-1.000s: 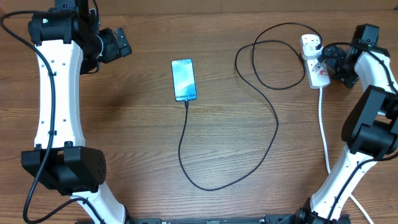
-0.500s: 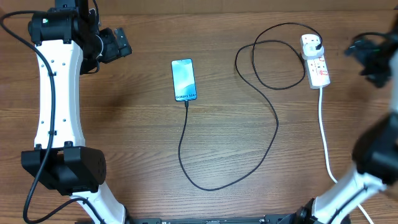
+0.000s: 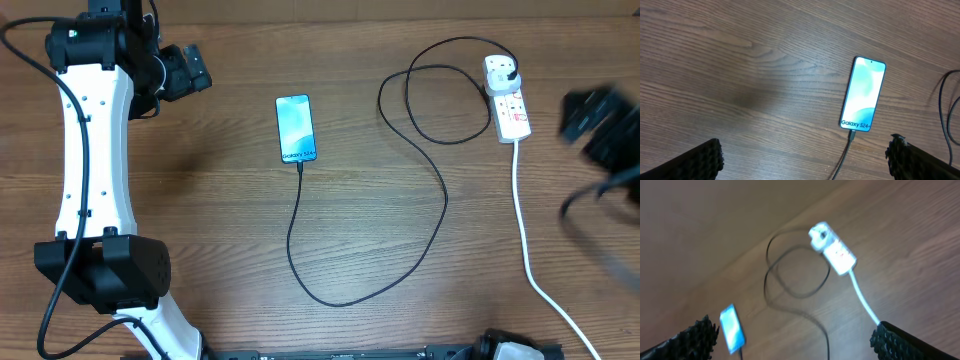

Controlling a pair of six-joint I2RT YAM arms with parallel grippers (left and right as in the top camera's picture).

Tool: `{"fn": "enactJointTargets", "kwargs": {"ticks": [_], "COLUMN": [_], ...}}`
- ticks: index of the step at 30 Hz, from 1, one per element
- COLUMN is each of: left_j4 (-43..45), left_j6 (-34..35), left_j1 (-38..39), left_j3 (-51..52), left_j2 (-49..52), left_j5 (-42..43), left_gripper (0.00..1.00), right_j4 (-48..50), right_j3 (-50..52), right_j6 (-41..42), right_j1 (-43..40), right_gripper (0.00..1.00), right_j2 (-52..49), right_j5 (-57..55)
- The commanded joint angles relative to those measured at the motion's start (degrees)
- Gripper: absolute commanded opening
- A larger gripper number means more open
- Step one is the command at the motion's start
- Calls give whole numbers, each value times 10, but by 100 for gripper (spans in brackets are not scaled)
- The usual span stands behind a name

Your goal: Plug charger to phone and switch on socket

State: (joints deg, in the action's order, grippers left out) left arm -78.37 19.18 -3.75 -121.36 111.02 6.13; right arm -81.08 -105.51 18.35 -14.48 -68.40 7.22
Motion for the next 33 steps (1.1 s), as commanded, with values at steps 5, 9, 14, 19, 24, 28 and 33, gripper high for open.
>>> {"fn": "enactJointTargets", "kwargs": {"ticks": [5,9,14,19,24,28,33], "left_j4": [0,0,0,0,0,0,0], "left_j6": [3,3,3,3,3,3,3], "left_j1": [4,4,4,4,4,4,4], "left_j3": [1,1,1,1,1,1,1], "left_j2": [7,7,7,7,7,7,7], "left_j5": [-6,-6,-6,-6,-6,-6,-6], "left_gripper": [100,100,100,100,100,100,100], "right_j4": [-19,-82,-128,-127,-127,-128,-81], "right_j3": [158,170,171,171,170,171,221], "right_j6": [-3,-3,-3,-3,-4,-11,-64], "right_j1": [52,52,52,52,52,52,62], "right_gripper": [100,100,100,100,100,100,100], "right_j2": [155,173,172,172,172,171,202], "right_j5": [13,50,49,49,49,49,49]}}
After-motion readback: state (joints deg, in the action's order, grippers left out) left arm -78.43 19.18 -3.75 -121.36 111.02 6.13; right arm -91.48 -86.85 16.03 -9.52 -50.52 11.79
